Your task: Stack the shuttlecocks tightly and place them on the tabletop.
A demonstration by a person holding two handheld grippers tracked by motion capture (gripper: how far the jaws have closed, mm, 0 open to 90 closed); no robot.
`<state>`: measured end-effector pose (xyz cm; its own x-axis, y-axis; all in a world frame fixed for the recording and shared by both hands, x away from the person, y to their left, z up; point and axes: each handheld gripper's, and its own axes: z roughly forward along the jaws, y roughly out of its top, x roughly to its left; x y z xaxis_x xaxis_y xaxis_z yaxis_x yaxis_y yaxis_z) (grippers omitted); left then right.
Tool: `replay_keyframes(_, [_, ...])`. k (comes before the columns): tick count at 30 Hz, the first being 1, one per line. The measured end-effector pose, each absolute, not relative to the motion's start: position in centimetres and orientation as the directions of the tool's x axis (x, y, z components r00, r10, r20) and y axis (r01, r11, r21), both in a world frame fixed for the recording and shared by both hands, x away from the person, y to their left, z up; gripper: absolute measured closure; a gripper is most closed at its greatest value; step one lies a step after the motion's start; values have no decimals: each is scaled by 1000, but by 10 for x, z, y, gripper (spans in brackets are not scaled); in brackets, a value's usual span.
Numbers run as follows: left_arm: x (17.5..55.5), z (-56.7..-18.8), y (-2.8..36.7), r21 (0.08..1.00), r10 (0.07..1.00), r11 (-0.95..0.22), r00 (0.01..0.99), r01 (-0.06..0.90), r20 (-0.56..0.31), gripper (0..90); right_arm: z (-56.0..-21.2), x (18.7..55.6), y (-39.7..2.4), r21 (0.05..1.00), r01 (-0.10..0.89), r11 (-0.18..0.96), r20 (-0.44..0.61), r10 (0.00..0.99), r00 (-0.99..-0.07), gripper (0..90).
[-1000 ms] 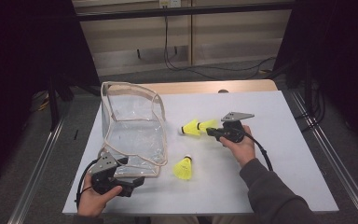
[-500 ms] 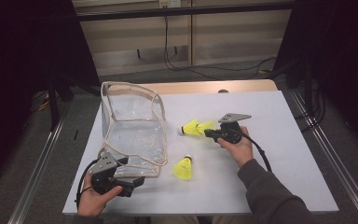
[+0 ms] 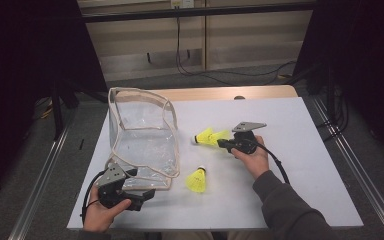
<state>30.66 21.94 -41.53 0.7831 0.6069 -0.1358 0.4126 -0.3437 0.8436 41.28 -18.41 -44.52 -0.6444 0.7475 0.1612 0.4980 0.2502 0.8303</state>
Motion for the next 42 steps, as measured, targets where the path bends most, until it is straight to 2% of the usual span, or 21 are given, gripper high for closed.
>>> replay_keyframes(42, [307,-415,219,844,607,-343,783,412,-135,36,-443,414,-172,833,476,284,147,715,-684,900])
